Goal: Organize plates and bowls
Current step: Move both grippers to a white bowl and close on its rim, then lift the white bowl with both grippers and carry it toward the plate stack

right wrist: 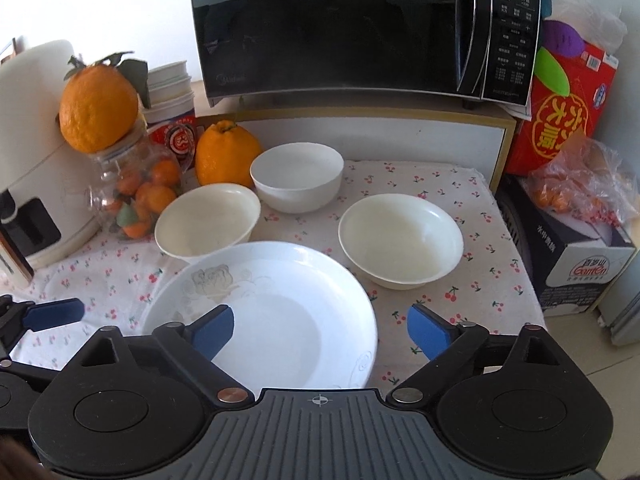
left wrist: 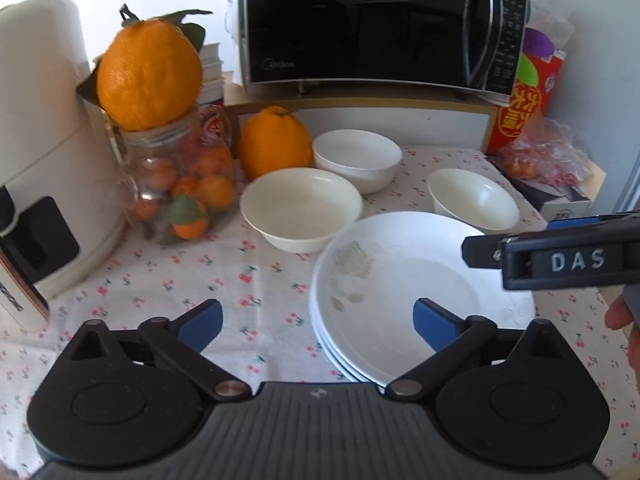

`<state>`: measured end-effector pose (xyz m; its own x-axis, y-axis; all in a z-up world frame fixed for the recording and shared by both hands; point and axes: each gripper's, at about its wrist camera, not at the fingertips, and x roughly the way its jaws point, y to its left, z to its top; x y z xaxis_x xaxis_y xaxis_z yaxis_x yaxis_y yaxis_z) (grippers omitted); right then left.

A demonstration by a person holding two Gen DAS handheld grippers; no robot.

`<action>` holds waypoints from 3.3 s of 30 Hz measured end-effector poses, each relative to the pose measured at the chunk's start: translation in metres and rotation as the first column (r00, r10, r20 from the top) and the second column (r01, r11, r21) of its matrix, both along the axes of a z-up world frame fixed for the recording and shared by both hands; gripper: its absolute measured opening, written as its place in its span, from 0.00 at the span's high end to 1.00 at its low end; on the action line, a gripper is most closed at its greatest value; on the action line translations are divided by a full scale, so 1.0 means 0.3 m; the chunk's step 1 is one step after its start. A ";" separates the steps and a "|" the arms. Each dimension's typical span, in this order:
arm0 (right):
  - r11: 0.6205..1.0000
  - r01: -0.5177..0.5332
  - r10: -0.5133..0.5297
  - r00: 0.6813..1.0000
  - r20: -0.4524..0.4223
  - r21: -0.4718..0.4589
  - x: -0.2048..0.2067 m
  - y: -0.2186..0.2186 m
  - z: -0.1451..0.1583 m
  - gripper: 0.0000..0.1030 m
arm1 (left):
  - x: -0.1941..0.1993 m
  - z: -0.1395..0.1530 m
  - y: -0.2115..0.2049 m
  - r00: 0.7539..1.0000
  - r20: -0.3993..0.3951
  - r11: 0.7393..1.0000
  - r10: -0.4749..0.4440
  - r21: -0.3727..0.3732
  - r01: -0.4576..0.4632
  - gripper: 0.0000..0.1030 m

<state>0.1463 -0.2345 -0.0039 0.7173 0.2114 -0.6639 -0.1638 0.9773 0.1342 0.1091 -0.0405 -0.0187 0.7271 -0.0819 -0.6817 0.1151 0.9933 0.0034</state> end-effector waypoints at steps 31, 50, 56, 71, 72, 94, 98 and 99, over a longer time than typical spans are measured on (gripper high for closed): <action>0.818 0.120 -0.063 0.991 -0.120 0.562 0.598 -0.194 -0.070 0.13 | 0.572 0.031 -0.016 0.993 -0.024 0.968 0.116 -0.222 -0.118 0.30; 0.826 0.087 -0.019 0.992 -0.127 0.556 0.701 -0.136 -0.178 0.59 | 0.690 -0.071 -0.114 0.994 -0.065 0.987 0.091 -0.127 -0.099 0.73; 0.854 0.102 -0.045 0.991 -0.123 0.509 0.702 -0.126 -0.182 0.71 | 0.688 -0.089 -0.124 0.994 -0.058 0.991 0.095 -0.087 -0.100 0.84; 0.821 0.115 -0.062 0.992 -0.113 0.559 0.675 -0.182 -0.155 0.79 | 0.658 -0.027 -0.135 0.995 -0.017 0.988 0.098 -0.116 -0.099 0.86; 0.821 0.112 -0.061 0.992 -0.110 0.560 0.669 -0.184 -0.148 0.79 | 0.648 -0.016 -0.137 0.995 -0.014 0.988 0.097 -0.118 -0.098 0.86; 0.879 0.047 -0.007 0.996 -0.085 0.475 0.335 -0.152 0.082 0.79 | 0.270 0.137 -0.029 0.998 0.039 0.969 0.053 -0.245 -0.042 0.87; 0.904 0.047 0.001 0.994 -0.112 0.425 0.259 -0.131 0.112 0.79 | 0.200 0.132 0.003 0.999 0.021 0.954 0.043 -0.297 -0.035 0.87; 0.912 0.051 0.001 0.992 -0.126 0.408 0.243 -0.123 0.116 0.79 | 0.186 0.130 0.011 0.999 0.012 0.951 0.038 -0.307 -0.033 0.87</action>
